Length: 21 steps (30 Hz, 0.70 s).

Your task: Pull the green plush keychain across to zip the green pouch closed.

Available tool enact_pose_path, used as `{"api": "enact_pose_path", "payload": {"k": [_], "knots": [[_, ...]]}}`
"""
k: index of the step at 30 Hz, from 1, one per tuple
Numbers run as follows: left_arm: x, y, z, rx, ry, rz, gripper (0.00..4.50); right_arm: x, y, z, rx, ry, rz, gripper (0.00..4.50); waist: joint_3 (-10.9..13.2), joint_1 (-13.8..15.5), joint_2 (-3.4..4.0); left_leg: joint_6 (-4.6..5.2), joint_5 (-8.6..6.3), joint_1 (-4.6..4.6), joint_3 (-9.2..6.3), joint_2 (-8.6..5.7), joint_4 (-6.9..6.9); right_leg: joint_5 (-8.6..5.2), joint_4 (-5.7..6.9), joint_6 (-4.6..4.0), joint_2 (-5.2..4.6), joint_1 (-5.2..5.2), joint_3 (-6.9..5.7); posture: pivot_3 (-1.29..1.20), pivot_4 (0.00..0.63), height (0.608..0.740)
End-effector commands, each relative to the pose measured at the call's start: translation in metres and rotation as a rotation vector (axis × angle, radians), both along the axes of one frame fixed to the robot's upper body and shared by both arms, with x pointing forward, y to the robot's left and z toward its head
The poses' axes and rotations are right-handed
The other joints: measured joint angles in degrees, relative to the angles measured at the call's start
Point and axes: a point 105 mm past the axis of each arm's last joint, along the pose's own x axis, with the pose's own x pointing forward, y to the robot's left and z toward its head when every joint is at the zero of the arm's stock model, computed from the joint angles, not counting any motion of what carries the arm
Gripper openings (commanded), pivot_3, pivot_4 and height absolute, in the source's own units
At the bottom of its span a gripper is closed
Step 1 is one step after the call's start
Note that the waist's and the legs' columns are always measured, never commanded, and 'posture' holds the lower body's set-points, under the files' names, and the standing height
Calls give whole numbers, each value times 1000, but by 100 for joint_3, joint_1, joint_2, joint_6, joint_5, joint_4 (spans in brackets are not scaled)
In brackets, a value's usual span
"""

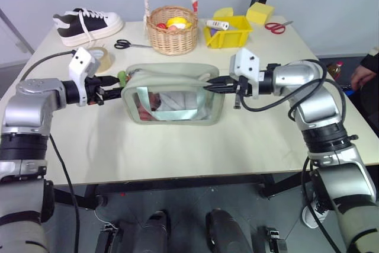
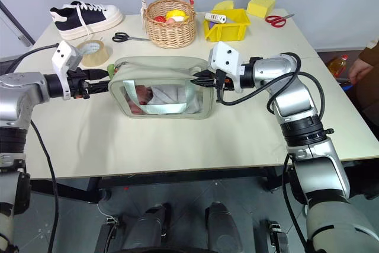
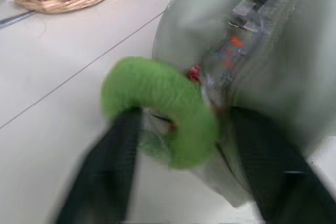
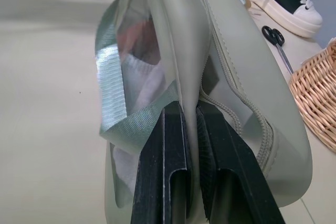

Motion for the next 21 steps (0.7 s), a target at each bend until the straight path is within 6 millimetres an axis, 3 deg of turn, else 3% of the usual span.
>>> {"api": "enact_pose_path", "payload": {"k": [1, 7, 10, 14, 18, 21], "knots": [[1, -2, 7, 4, -28, -5, 2876, -5, -2, 16, 29, -54, 5, 0, 0, 1, 0, 0, 0, 0, 0, 0, 0, 0, 0, 0, 0, 0, 0, 0, 150, 740], [4, -5, 0, 1, -18, -5, 2876, -5, -2, 16, 25, -54, 6, 0, 0, 3, 0, 0, 0, 0, 0, 0, 1, 0, 0, 0, -1, 0, 0, 0, 150, 740], [5, -4, 5, -16, -31, -5, 2047, -4, -2, 17, 24, -54, 6, 0, 0, 4, 0, 0, 0, 0, 0, -1, 1, 0, 0, 0, -1, 0, 0, 0, 150, 740], [4, 2, 16, -9, -58, 5, 112, -4, -2, 17, 22, -55, 6, 0, 0, 3, 0, 0, 0, 0, 0, -1, 1, 0, 0, 0, -1, 0, 0, 0, 150, 740], [-2, 9, 39, 53, -123, -3, 47, -4, -2, 17, 24, -56, 6, 0, 0, -3, 0, 0, 0, -1, -1, 0, 1, 0, 0, 0, 0, 0, 0, 0, 150, 740], [-11, 6, 71, 91, -195, -48, 47, -5, 1, 21, 41, -53, 12, 0, 0, -4, 0, 0, 0, -1, -1, 0, -1, 0, 0, 0, 1, -2, -1, 0, 150, 740]]}}
